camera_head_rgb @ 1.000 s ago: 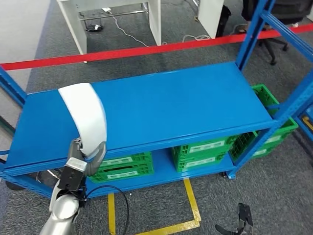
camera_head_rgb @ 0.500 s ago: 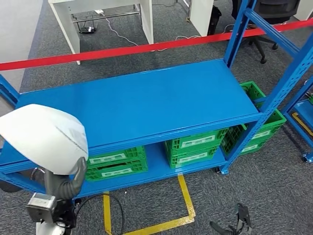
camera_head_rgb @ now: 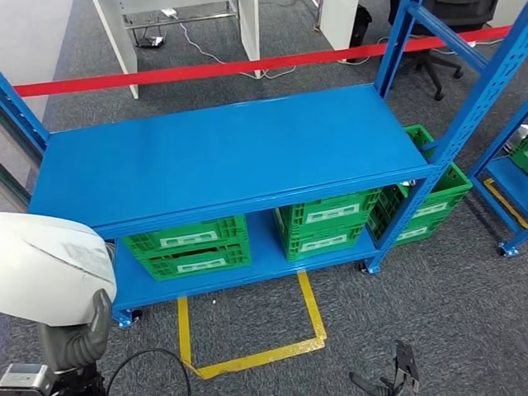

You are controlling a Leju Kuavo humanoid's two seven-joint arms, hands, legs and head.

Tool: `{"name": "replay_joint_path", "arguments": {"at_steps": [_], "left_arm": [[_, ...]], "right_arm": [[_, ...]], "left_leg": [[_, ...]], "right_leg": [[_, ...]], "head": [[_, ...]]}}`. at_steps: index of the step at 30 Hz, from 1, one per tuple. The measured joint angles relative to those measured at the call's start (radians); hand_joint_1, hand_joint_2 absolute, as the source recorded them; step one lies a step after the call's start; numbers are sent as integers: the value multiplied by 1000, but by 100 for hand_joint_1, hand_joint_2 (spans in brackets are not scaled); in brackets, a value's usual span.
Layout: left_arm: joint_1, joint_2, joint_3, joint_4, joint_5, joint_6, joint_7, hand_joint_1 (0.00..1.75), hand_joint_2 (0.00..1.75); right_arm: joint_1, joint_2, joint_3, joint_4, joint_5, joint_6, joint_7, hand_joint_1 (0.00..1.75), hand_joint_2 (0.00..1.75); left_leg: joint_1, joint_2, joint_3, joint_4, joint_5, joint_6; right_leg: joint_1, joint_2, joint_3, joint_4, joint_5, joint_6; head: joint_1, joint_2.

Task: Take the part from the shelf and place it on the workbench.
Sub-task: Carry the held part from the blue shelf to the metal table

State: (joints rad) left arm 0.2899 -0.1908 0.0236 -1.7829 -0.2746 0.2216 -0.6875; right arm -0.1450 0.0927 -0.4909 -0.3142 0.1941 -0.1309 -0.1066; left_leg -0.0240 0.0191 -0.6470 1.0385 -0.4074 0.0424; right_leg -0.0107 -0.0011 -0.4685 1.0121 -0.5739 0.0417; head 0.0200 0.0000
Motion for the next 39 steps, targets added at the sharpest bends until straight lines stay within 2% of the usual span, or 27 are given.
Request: {"name": "replay_joint_path", "arguments": {"at_steps": [2,3,5,6,7,8,9,10,12,14,16,18,19,20,22,23,24,25,27,29,30,32,33,34,37,38,39], "left_arm": [[4,-4,7,-3,0,0,0,175,175],[7,-5,10,-4,0,0,0,175,175],[12,-6,17,-5,0,1,0,175,175],[13,-6,21,-5,0,1,0,175,175],[13,-7,24,-5,0,1,0,175,175],[14,-8,26,-5,1,-1,0,175,175],[15,-9,29,-5,2,-4,0,175,175],[17,-10,33,-5,3,-8,0,175,175],[19,-13,42,-6,6,-14,0,175,175],[20,-16,49,-8,8,-16,0,175,175],[24,-18,53,-10,8,-16,0,175,175],[31,-19,56,-11,7,-15,0,175,175],[34,-20,58,-13,8,-14,0,175,175],[36,-21,58,-15,8,-12,0,175,175],[41,-21,60,-20,10,-7,0,175,175],[44,-20,61,-22,10,-3,0,175,175],[47,-19,62,-25,11,0,0,175,175],[50,-19,63,-29,12,4,0,175,175],[57,-17,64,-38,19,9,0,175,175],[63,-16,66,-48,24,9,0,175,175],[66,-16,67,-51,23,7,0,175,175],[70,-15,68,-53,21,5,0,175,175],[73,-15,68,-54,21,5,0,175,175],[75,-14,68,-55,21,5,0,175,175],[79,-14,70,-57,21,6,0,175,175],[80,-14,71,-57,22,7,0,175,175],[82,-14,72,-57,22,9,0,175,175]], "right_arm": [[1,1,1,0,0,1,0,0,175],[2,2,2,1,0,1,1,0,175],[1,3,2,1,-1,2,1,0,175],[1,3,2,1,-2,5,0,0,175],[1,3,1,1,-4,10,0,0,175],[2,3,1,1,-6,17,-1,0,175],[2,3,1,1,-8,24,-2,0,175],[2,3,1,2,-8,32,-2,0,175],[2,3,2,3,-8,44,-1,0,175],[0,3,2,4,-6,51,4,0,175],[-1,3,3,5,-4,57,8,0,175],[0,3,4,7,0,62,12,0,175],[1,3,5,8,2,65,13,0,175],[1,3,7,10,5,68,14,0,175],[-1,3,12,11,9,72,15,0,175],[-2,2,16,12,11,74,15,0,175],[-4,2,19,12,12,75,15,0,175],[-5,2,22,12,13,77,15,0,175],[-10,2,27,12,16,80,16,0,175],[-18,2,34,13,22,82,18,0,175],[-21,2,37,13,25,83,19,0,175],[-23,2,45,14,31,84,22,0,175],[-22,2,48,15,33,84,24,0,175],[-21,3,50,15,34,84,25,0,175],[-25,2,54,16,38,84,26,0,175],[-26,2,55,16,40,85,26,0,175],[-26,2,57,16,42,87,26,0,175]], "left_leg": [[2,-3,-6,1,9,-9],[3,-6,-12,11,-10,-16],[11,-12,-29,85,-105,-32],[15,-13,-36,144,-160,-39],[20,-13,-41,204,-198,-43],[23,-13,-37,248,-210,-46],[26,-13,-23,263,-198,-48],[28,-13,6,245,-170,-48],[29,-15,104,119,-130,-43],[25,-19,190,-19,-142,-33],[19,-21,208,-68,-151,-24],[19,-17,189,-71,-129,-9],[20,-14,177,-74,-115,0],[20,-11,163,-76,-102,8],[14,-9,134,-74,-78,18],[10,-9,117,-73,-66,20],[7,-8,100,-71,-54,21],[4,-8,82,-68,-42,21],[1,-8,52,-61,-23,18],[-3,-5,30,-52,-3,12],[-3,-4,22,-49,8,8],[-3,-3,9,-49,25,2],[-2,-6,2,-44,17,-5],[-1,-10,-7,-22,-9,-13],[13,-15,-52,156,-146,-36],[18,-15,-62,216,-173,-40],[22,-15,-59,249,-177,-44]], "right_leg": [[-1,-3,-16,-9,11,-18],[-3,-5,-25,-10,21,-27],[-6,-7,-50,-11,46,-41],[-6,-7,-63,-10,59,-44],[-6,-7,-78,-9,73,-44],[-6,-7,-94,-8,86,-43],[-7,-7,-112,-6,99,-41],[-7,-7,-128,-5,111,-38],[-8,-6,-155,-3,133,-29],[-8,-5,-169,-4,155,-16],[-11,-5,-175,-11,179,-1],[-14,-3,-185,-9,173,9],[-14,-2,-196,12,141,11],[-14,-1,-211,54,92,12],[-12,-1,-237,179,-8,13],[-11,-1,-240,234,-27,13],[-10,-1,-230,263,-22,12],[-8,-1,-207,260,2,10],[-3,-1,-114,159,47,0],[2,-1,-10,11,40,-7],[5,-1,19,-37,30,-9],[4,-1,23,-68,29,-10],[1,-2,16,-69,37,-14],[-3,-4,9,-70,45,-21],[-6,-9,-25,-59,67,-35],[-6,-11,-39,-54,73,-36],[-7,-13,-53,-47,79,-35]], "head": [[1,0],[1,0],[-4,0],[-6,0],[-7,0],[-7,0],[-7,0],[-7,0],[-7,0],[-7,0],[-6,0],[-6,0],[-3,0],[-1,0],[2,0],[2,0],[1,0],[2,0],[2,0],[1,0],[1,0],[2,0],[1,0],[-1,0],[-5,0],[-6,0],[-6,0]]}}
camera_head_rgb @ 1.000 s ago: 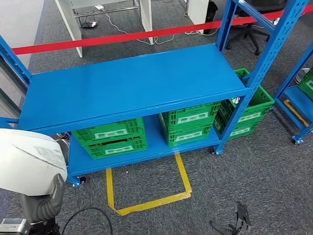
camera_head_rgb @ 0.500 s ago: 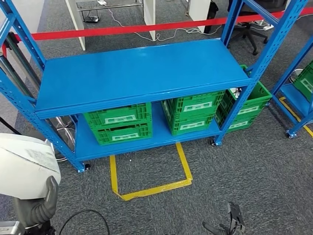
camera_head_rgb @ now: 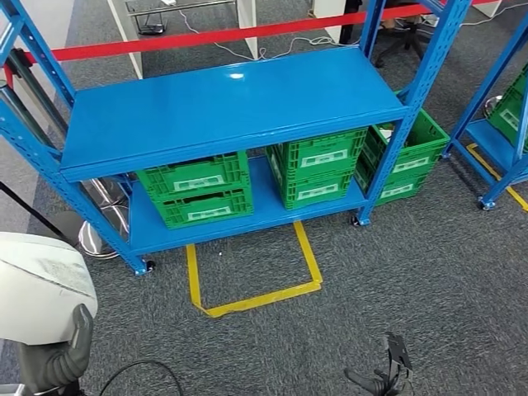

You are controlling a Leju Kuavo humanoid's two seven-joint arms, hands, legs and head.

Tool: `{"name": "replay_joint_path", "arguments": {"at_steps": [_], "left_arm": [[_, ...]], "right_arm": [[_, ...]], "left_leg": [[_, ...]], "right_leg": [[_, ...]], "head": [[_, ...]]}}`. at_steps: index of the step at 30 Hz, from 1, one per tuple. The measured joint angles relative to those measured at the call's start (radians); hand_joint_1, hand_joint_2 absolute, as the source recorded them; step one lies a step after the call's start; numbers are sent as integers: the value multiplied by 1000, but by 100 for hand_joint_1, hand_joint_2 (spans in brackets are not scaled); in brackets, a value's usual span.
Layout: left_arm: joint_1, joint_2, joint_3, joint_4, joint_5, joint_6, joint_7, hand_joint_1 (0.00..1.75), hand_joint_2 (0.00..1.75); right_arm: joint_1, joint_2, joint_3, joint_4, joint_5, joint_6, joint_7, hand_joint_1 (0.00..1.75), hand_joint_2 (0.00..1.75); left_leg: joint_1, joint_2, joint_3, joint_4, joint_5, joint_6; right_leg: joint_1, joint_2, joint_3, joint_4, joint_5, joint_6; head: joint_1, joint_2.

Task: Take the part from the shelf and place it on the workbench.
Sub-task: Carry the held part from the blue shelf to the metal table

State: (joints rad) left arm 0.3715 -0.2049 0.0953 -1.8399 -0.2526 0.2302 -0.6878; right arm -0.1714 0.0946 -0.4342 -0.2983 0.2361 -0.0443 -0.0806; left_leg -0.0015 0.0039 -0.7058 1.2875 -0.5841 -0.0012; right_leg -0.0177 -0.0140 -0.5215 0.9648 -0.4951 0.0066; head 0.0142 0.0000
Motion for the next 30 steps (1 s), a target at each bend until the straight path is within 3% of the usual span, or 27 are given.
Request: {"name": "replay_joint_path", "arguments": {"at_steps": [1,2,3,5,7,9,11,13,14,15,16,17,19,21,22,24,25,26,27,29,30], "left_arm": [[3,0,1,-1,0,1,0,175,175],[6,0,2,-4,0,1,0,175,175],[9,0,3,-8,0,2,0,175,175],[13,0,3,-18,-1,3,0,175,175],[19,0,4,-27,-1,7,0,175,175],[26,2,4,-35,-1,11,0,175,175],[31,3,3,-39,-2,12,0,175,175],[34,5,3,-40,-3,10,0,175,175],[35,6,2,-40,-3,10,0,175,175],[37,7,2,-40,-4,10,0,175,175],[38,8,2,-40,-3,10,0,175,175],[39,9,1,-40,-2,10,0,175,175],[40,11,-1,-41,-1,14,0,175,175],[40,15,-9,-44,-1,22,0,175,175],[41,18,-14,-46,-1,27,0,175,175],[44,25,-24,-49,-2,35,0,175,175],[47,29,-27,-49,-3,37,0,175,175],[49,33,-31,-50,-5,40,0,175,175],[51,38,-36,-50,-7,44,0,175,175],[51,48,-48,-51,-9,51,0,175,175],[51,53,-53,-51,-10,54,0,175,175]], "right_arm": [[0,0,2,0,2,2,0,0,175],[-1,0,6,0,3,4,1,0,175],[-3,0,10,0,5,7,1,0,175],[-7,0,18,0,8,10,3,0,175],[-12,0,26,0,11,13,8,0,175],[-15,0,35,0,21,14,18,0,175],[-18,-2,48,0,37,14,31,0,175],[-22,-4,64,0,52,15,41,0,175],[-23,-4,71,0,56,16,44,0,175],[-25,-5,77,0,59,17,46,0,175],[-27,-5,81,0,60,17,48,0,175],[-29,-5,85,0,61,16,49,0,175],[-35,-6,93,0,61,15,53,0,175],[-42,-8,101,-1,62,13,58,0,175],[-45,-9,105,-1,63,13,60,0,175],[-48,-7,113,-1,63,12,64,0,175],[-50,-7,117,0,64,13,66,0,175],[-51,-7,119,0,64,13,67,0,175],[-52,-7,122,0,64,13,69,0,175],[-55,-8,125,0,64,14,73,0,175],[-56,-8,128,0,64,14,75,0,175]], "left_leg": [[3,0,19,-3,16,-2],[5,0,55,-44,43,-2],[7,1,102,-110,64,-1],[3,3,183,-239,73,6],[-3,3,205,-287,65,15],[-4,3,199,-299,76,29],[-1,4,185,-310,95,46],[-3,3,163,-310,114,56],[-6,2,151,-308,123,59],[-9,0,137,-305,132,60],[-12,-3,123,-302,141,60],[-14,-8,109,-299,151,59],[-17,-20,85,-293,170,53],[-20,-33,69,-290,192,47],[-20,-40,63,-292,205,43],[-19,-56,52,-295,226,34],[-19,-56,44,-290,215,27],[-17,-51,35,-267,181,19],[-13,-40,24,-224,129,10],[-2,-22,4,-92,24,-8],[4,-18,1,-33,5,-15]], "right_leg": [[-1,-2,-14,7,5,2],[-2,-4,-27,15,9,4],[-3,-6,-38,21,13,8],[-3,-10,-54,32,22,19],[-3,-14,-62,32,35,31],[-6,-14,-69,29,42,44],[-6,-5,-92,70,-8,52],[-5,5,-129,187,-104,54],[-4,7,-144,253,-137,53],[-3,9,-148,300,-149,52],[-1,10,-139,316,-137,50],[1,12,-112,296,-108,46],[5,40,-13,170,-62,32],[7,72,83,33,-66,21],[9,77,105,-3,-73,19],[8,57,92,-17,-63,15],[6,45,80,-17,-53,9],[3,31,67,-18,-41,1],[1,17,53,-18,-30,-5],[2,-9,28,-13,-8,-12],[1,-22,13,-9,3,-10]], "head": [[0,0],[0,0],[0,0],[0,0],[1,0],[1,0],[3,0],[6,0],[6,0],[6,0],[6,0],[6,0],[6,0],[6,0],[6,0],[7,0],[7,0],[5,0],[4,0],[-1,0],[-2,0]]}}
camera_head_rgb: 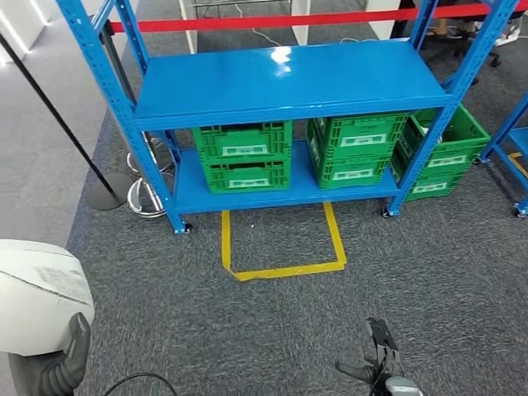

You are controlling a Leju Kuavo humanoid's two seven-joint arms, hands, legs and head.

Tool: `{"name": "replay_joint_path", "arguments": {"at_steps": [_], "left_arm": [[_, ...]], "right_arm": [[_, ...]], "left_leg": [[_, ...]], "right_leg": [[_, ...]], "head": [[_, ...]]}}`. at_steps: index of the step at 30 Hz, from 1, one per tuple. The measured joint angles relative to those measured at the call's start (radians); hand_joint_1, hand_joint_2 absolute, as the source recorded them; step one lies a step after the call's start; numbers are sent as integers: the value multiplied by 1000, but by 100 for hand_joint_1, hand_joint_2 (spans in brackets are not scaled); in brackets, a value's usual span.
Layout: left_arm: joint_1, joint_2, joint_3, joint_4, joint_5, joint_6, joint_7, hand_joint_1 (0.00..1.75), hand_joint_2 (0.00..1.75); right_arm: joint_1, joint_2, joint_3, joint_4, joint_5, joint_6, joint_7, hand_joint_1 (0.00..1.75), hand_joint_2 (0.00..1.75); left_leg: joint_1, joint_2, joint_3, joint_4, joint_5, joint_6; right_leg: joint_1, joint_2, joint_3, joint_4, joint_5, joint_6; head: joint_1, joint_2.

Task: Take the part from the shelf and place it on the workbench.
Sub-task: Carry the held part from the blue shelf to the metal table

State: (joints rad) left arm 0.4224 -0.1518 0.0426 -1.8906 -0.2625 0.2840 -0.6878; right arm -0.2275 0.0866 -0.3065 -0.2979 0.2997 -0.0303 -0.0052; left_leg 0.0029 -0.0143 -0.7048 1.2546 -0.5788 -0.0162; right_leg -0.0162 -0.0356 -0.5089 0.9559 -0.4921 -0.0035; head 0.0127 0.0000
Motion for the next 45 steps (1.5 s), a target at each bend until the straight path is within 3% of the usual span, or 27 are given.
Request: {"name": "replay_joint_path", "arguments": {"at_steps": [2,4,6,8,9,11,13,14,15,16,17,19,20,22,23,25,27,30,32,34,36,38,39,40,42,44,45], "left_arm": [[0,7,-7,0,-1,2,0,175,175],[0,14,-15,0,-1,3,0,175,175],[-3,18,-22,-1,-1,5,0,175,175],[-5,20,-25,-2,-1,5,0,175,175],[-4,21,-26,-2,-2,6,0,175,175],[-2,24,-28,-2,-2,7,0,175,175],[-4,26,-33,-2,-4,9,0,175,175],[-5,27,-38,-2,-6,10,0,175,175],[-6,28,-42,-2,-9,11,0,175,175],[-6,29,-48,-2,-11,13,0,175,175],[-5,31,-53,-2,-13,16,0,175,175],[-6,37,-64,-2,-18,23,0,175,175],[-7,40,-70,-2,-20,26,0,175,175],[-9,46,-80,-2,-23,33,0,175,175],[-8,48,-83,-2,-26,39,0,175,175],[2,50,-86,-6,-32,62,0,175,175],[25,50,-86,-20,-39,88,0,175,175],[55,50,-86,-44,-43,113,0,175,175],[77,50,-84,-61,-44,126,0,175,175],[97,50,-78,-80,-47,136,0,175,175],[110,49,-73,-99,-53,143,0,175,175],[121,49,-70,-114,-59,148,0,175,175],[126,49,-70,-120,-61,149,0,175,175],[130,49,-69,-126,-63,152,0,175,175],[133,47,-68,-134,-65,157,0,175,175],[133,44,-68,-140,-67,162,0,175,175],[133,44,-68,-141,-70,163,0,175,175]], "right_arm": [[-3,0,6,0,0,0,3,0,175],[-8,0,12,0,-1,0,5,0,175],[-13,0,16,0,-2,0,5,0,175],[-16,0,18,0,-2,0,5,0,175],[-17,0,18,0,-2,0,5,0,175],[-17,0,19,0,-2,0,6,0,175],[-14,-1,20,0,-3,-2,8,0,175],[-13,-2,22,0,-4,-3,10,0,175],[-13,-2,23,0,-5,-4,11,0,175],[-13,-2,25,0,-6,-5,12,0,175],[-13,-2,26,0,-8,-7,12,0,175],[-14,-2,28,0,-10,-9,12,0,175],[-15,-3,29,0,-11,-9,13,0,175],[-16,-4,34,0,-11,-9,12,0,175],[-14,-5,37,0,-9,-10,6,0,175],[5,-1,45,1,1,-19,-30,0,175],[46,2,55,8,13,-37,-98,0,175],[125,4,67,27,25,-75,-188,0,175],[164,10,73,42,32,-104,-223,0,175],[187,17,80,55,38,-125,-241,0,175],[198,22,86,66,42,-134,-247,0,175],[203,25,90,74,44,-136,-249,0,175],[204,26,91,76,45,-136,-249,0,175],[204,27,92,78,45,-136,-249,0,175],[203,28,93,81,45,-133,-248,0,175],[205,28,93,85,45,-130,-247,0,175],[207,28,93,87,45,-129,-246,0,175]], "left_leg": [[11,6,28,37,33,-11],[16,32,122,-65,77,-15],[10,67,224,-214,60,-8],[-1,73,253,-277,40,8],[-1,67,244,-281,47,19],[-1,51,218,-285,72,39],[-2,35,187,-286,101,54],[-5,24,169,-286,115,58],[-9,13,151,-285,129,61],[-13,0,131,-284,143,63],[-16,-12,112,-283,156,63],[-20,-37,80,-280,182,61],[-23,-48,67,-276,193,58],[-27,-67,52,-270,214,53],[-29,-76,48,-268,223,49],[-27,-87,43,-265,229,41],[-24,-55,26,-212,172,28],[-7,0,-27,-14,39,4],[6,8,-18,35,34,-8],[13,24,62,-67,79,-14],[7,63,139,-190,103,-8],[-4,80,155,-229,100,7],[-5,73,149,-232,103,15],[-4,64,145,-236,106,22],[1,47,136,-246,117,41],[1,29,120,-248,129,56],[-1,17,110,-248,136,60]], "right_leg": [[-2,-25,-37,13,21,5],[-4,-47,-73,30,36,14],[-4,-65,-94,43,50,27],[-6,-85,-99,44,67,42],[-8,-91,-102,42,73,49],[-12,-59,-115,62,39,61],[-11,2,-141,150,-64,63],[-8,20,-154,214,-112,60],[-5,28,-160,273,-138,56],[-1,32,-157,310,-136,51],[3,34,-142,319,-109,45],[11,54,-69,244,-43,27],[14,76,-12,167,-36,17],[15,109,78,29,-69,11],[16,110,98,-7,-85,11],[14,85,98,-17,-84,6],[10,52,96,-20,-75,-4],[9,0,86,-17,-68,-6],[6,-31,78,-12,-66,-2],[3,-56,77,-3,-69,6],[3,-73,74,8,-73,19],[6,-89,72,13,-72,31],[6,-97,74,14,-70,37],[5,-94,73,16,-75,41],[2,-47,52,54,-117,48],[1,14,1,172,-194,50],[1,27,-26,241,-224,50]], "head": [[-1,0],[-1,0],[-1,0],[-2,0],[-2,0],[-1,0],[1,0],[1,0],[1,0],[0,0],[0,0],[0,0],[0,0],[-1,0],[-1,0],[-1,0],[-6,0],[-11,0],[-11,0],[-11,0],[-11,0],[-12,0],[-12,0],[-12,0],[-10,0],[-7,0],[-7,0]]}}
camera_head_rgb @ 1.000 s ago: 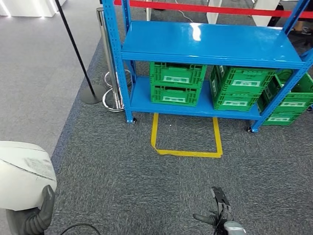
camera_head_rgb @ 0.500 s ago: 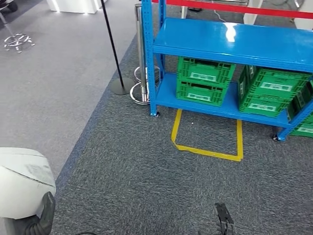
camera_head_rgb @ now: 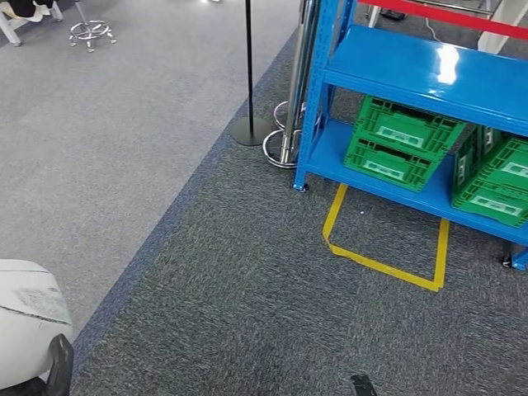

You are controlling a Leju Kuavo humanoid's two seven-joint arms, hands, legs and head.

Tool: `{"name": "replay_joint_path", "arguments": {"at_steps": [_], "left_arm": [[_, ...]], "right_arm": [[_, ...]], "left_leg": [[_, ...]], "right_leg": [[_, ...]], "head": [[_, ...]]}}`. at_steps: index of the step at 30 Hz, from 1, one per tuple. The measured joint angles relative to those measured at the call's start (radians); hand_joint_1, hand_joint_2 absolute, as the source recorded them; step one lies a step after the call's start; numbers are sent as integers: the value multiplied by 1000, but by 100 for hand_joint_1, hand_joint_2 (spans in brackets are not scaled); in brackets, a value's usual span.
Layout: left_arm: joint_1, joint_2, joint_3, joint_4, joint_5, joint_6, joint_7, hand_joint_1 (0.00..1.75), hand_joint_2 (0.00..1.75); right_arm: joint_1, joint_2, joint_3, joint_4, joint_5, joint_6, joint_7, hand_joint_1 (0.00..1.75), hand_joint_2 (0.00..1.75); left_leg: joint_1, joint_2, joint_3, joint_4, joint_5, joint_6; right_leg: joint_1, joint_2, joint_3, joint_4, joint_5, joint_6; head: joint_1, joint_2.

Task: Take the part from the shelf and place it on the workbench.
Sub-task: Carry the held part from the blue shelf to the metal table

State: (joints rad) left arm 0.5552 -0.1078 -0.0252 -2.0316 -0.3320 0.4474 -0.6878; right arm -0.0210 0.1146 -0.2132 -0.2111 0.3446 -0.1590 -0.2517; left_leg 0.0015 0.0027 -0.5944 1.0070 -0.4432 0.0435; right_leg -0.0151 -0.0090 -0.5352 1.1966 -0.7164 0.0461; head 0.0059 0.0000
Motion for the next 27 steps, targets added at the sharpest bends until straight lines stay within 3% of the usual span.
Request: {"name": "replay_joint_path", "arguments": {"at_steps": [1,2,4,6,8,10,11,12,14,15,16,17,18,19,20,22,23,25,26,27], "left_arm": [[1,0,0,0,-2,1,0,175,175],[2,0,0,0,-5,3,0,175,175],[4,0,0,-1,-10,7,0,175,175],[7,0,-1,-3,-14,11,0,175,175],[9,0,-2,-8,-16,15,0,175,175],[15,0,-3,-12,-18,17,0,175,175],[19,0,-3,-13,-19,17,0,175,175],[22,0,-3,-14,-19,18,0,175,175],[23,0,-3,-15,-20,18,0,175,175],[23,0,-3,-15,-21,18,0,175,175],[22,0,-3,-15,-21,18,0,175,175],[23,0,-3,-15,-21,18,0,175,175],[23,0,-3,-15,-21,18,0,175,175],[23,0,-3,-15,-21,18,0,175,175],[23,0,-3,-15,-21,18,0,175,175],[22,0,-3,-16,-22,18,0,175,175],[23,0,-3,-17,-23,19,0,175,175],[25,0,-3,-19,-23,19,0,175,175],[26,0,-3,-20,-24,20,0,175,175],[27,-1,-3,-21,-24,21,0,175,175]], "right_arm": [[2,0,0,2,0,0,0,0,175],[4,0,0,3,0,1,1,0,175],[4,0,0,4,0,1,1,0,175],[1,0,0,4,1,2,1,0,175],[0,0,0,5,1,2,1,0,175],[-1,0,0,5,2,3,1,0,175],[-2,0,0,5,2,3,1,0,175],[-3,0,0,5,3,3,1,0,175],[-1,0,-1,5,3,3,0,0,175],[0,0,-1,5,3,3,0,0,175],[2,0,-1,5,3,3,0,0,175],[3,0,-1,5,3,3,0,0,175],[2,0,-1,5,3,3,0,0,175],[1,0,-1,5,3,3,0,0,175],[-1,0,-1,5,3,3,0,0,175],[-4,0,-1,5,3,3,0,0,175],[-5,0,-1,5,3,3,0,0,175],[-7,1,-1,6,3,3,0,0,175],[-9,1,0,6,3,4,0,0,175],[-9,1,0,6,3,4,0,0,175]], "left_leg": [[-2,-12,-10,1,7,2],[-4,-25,-19,2,15,1],[-6,-52,-39,6,32,-3],[-7,-75,-56,10,49,-12],[-8,-95,-65,10,67,-24],[-6,-111,-69,5,82,-38],[-6,-103,-73,10,72,-43],[-5,-86,-80,31,40,-48],[-2,-37,-99,131,-71,-57],[1,-24,-108,200,-120,-63],[5,-18,-112,260,-145,-68],[10,-15,-104,295,-146,-73],[13,-12,-79,294,-128,-76],[17,-5,-37,253,-101,-78],[19,12,18,184,-82,-78],[13,52,110,45,-81,-70],[8,63,130,7,-89,-62],[1,53,126,-15,-89,-42],[1,45,118,-20,-82,-32],[1,37,109,-23,-73,-21]], "right_leg": [[0,5,-17,47,-13,-1],[1,7,-17,59,-5,-2],[2,19,39,-39,60,-9],[2,59,108,-176,108,-18],[4,84,124,-228,118,-23],[5,65,111,-228,131,-32],[4,51,105,-228,139,-39],[3,36,97,-230,149,-46],[4,4,78,-231,167,-54],[6,-13,68,-230,176,-55],[6,-30,57,-228,183,-54],[7,-47,45,-226,190,-52],[7,-64,35,-222,197,-48],[6,-78,25,-217,202,-44],[6,-90,18,-211,206,-40],[8,-110,9,-202,215,-29],[8,-119,5,-200,220,-22],[7,-137,0,-199,230,-8],[4,-128,-4,-194,224,-3],[2,-103,-14,-178,203,1]], "head": [[0,0],[0,0],[0,0],[-1,0],[-1,0],[-1,0],[-2,0],[-4,0],[-8,0],[-8,0],[-9,0],[-9,0],[-9,0],[-9,0],[-9,0],[-8,0],[-9,0],[-8,0],[-8,0],[-7,0]]}}
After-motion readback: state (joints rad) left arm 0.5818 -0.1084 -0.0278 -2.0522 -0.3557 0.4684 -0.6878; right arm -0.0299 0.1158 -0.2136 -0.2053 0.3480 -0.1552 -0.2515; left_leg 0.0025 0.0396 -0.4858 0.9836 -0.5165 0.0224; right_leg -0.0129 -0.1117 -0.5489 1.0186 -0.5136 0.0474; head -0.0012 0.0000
